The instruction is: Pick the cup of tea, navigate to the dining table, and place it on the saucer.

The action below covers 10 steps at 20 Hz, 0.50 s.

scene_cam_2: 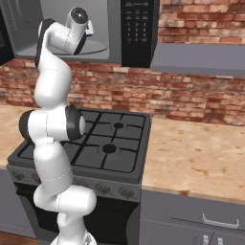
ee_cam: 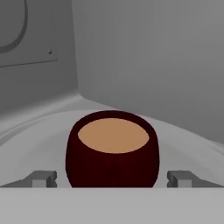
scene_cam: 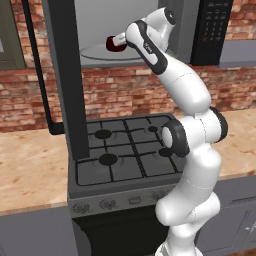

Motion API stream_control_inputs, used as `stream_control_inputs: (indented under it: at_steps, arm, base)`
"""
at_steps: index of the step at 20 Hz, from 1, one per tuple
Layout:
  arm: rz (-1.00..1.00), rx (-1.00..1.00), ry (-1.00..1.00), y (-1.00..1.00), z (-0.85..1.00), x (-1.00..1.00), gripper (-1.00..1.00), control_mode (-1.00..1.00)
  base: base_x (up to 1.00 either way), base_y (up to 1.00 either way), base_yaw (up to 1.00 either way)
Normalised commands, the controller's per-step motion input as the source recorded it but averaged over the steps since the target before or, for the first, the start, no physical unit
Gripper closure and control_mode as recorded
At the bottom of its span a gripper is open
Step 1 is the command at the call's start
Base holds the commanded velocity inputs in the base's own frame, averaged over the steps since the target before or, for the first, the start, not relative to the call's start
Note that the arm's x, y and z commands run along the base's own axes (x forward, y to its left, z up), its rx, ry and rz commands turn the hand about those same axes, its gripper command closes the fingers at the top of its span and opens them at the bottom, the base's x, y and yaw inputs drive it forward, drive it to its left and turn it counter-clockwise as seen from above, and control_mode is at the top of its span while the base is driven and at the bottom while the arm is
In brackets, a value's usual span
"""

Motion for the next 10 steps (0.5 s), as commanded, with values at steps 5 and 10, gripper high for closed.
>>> stream_control_inputs:
  at_steps: [5, 10]
  arm:
    - [0.00, 0.00, 0.00, 0.02, -0.07, 0.01, 1.00, -1.00]
    - [0.01, 0.00, 0.00, 0.00, -0.09, 0.00, 1.00, -1.00]
  base:
    - [0.00, 0.00, 0.00]
    - [0.00, 0.00, 0.00]
